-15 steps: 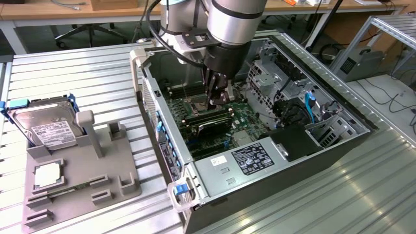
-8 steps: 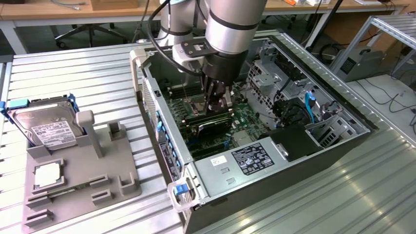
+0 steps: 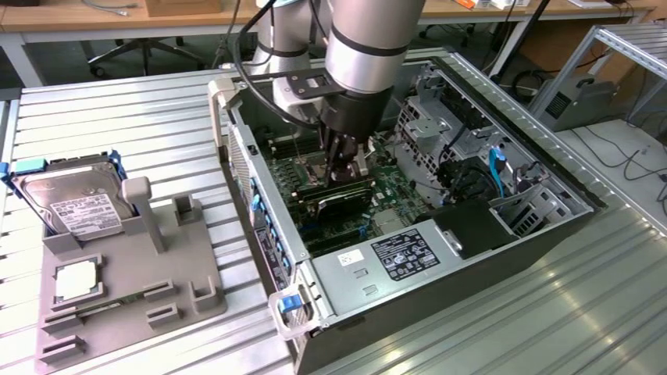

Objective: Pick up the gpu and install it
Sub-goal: 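Press down on the gpu until it lock into place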

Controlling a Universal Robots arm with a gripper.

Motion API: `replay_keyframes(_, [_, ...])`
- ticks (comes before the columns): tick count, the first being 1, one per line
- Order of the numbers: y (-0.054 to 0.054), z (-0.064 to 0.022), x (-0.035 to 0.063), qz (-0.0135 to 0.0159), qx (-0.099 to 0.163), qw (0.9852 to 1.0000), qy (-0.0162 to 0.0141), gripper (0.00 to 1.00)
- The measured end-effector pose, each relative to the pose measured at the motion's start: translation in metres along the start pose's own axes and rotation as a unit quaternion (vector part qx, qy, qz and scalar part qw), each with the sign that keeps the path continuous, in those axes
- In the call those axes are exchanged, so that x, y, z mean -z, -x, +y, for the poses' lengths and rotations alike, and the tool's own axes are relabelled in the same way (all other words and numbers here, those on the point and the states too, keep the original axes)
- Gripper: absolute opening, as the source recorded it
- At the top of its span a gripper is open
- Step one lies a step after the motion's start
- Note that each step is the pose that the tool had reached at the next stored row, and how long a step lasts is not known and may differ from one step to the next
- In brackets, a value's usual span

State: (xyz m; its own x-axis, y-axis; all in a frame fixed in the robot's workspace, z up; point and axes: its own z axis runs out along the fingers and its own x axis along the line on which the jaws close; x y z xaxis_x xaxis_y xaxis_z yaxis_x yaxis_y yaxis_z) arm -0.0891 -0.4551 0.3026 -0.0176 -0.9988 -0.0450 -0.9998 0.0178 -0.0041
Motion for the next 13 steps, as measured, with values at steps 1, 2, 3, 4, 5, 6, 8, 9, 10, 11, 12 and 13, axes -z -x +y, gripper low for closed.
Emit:
replay_keyframes(1, [0.0,0.0006,-0.0022,0.0,0.0,1.0,0.0,0.11])
replay_keyframes(2, [0.0,0.0011,-0.004,0.0001,0.0,1.0,0.0,0.11])
replay_keyframes(3, [0.0,0.0014,-0.006,0.0001,0.0,1.0,-0.0001,0.11])
replay_keyframes(4, [0.0,0.0015,-0.0086,0.0001,0.0,1.0,-0.0001,0.11])
replay_keyframes(5, [-0.001,0.0015,-0.0104,0.0,0.0,1.0,-0.0002,0.11])
replay_keyframes(6, [-0.001,0.0016,-0.0123,0.0,0.0,1.0,-0.0002,0.11])
replay_keyframes(8, [0.0,0.0014,-0.0148,0.0,0.0,1.0,-0.0002,0.11])
replay_keyframes(9, [0.0,0.0012,-0.0157,0.0001,0.0,1.0,-0.0001,0.11])
replay_keyframes(10, [0.0,0.0009,-0.0162,0.0001,0.0,1.0,-0.0001,0.11])
replay_keyframes(11, [0.0,0.0005,-0.0167,0.0002,0.0,1.0,-0.0001,0.11])
replay_keyframes(12, [0.0,-0.0003,-0.0173,0.0001,0.0,1.0,-0.0001,0.11])
replay_keyframes(13, [0.0,-0.0009,-0.0176,0.0,0.0,1.0,-0.0002,0.11])
